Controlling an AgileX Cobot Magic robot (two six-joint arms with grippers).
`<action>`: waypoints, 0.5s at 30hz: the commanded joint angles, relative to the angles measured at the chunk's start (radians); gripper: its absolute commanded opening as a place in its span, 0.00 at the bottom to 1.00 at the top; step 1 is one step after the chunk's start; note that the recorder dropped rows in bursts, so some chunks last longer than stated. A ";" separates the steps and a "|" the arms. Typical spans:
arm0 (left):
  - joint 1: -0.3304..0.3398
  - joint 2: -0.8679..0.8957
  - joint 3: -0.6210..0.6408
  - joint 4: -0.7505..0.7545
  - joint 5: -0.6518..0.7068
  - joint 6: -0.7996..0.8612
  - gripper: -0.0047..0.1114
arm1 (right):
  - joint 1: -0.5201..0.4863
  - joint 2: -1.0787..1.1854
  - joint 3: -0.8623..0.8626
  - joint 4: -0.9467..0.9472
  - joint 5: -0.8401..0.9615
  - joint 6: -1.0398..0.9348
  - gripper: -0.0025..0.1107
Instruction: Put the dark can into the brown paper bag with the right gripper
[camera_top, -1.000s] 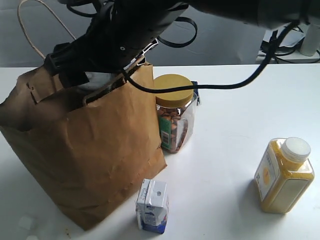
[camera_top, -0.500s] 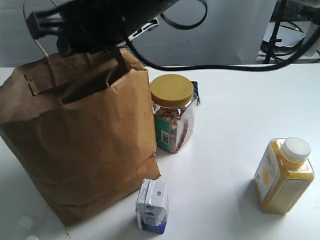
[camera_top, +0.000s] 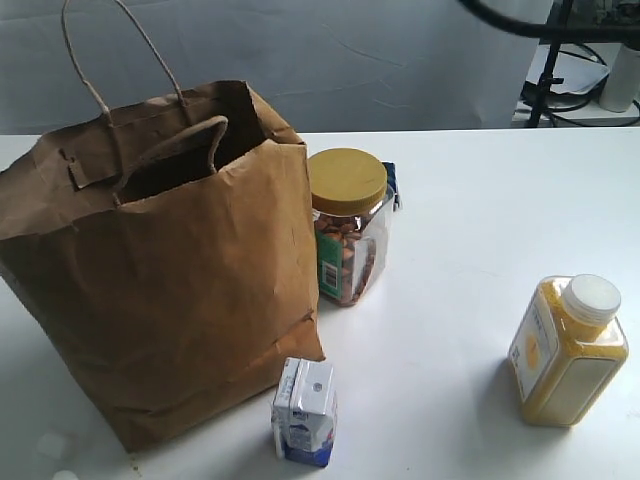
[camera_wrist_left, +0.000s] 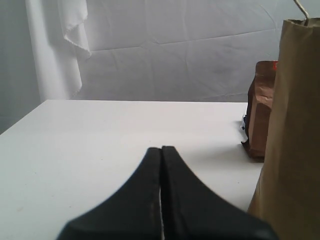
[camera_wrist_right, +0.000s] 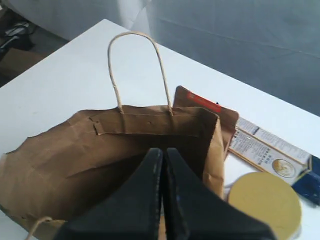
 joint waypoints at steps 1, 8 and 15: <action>-0.008 -0.003 0.004 0.003 -0.005 -0.003 0.04 | 0.000 -0.126 0.109 -0.098 0.013 0.046 0.02; -0.008 -0.003 0.004 0.003 -0.005 -0.003 0.04 | 0.000 -0.322 0.332 -0.198 0.005 0.172 0.02; -0.008 -0.003 0.004 0.003 -0.005 -0.003 0.04 | -0.026 -0.556 0.649 -0.244 -0.077 0.206 0.02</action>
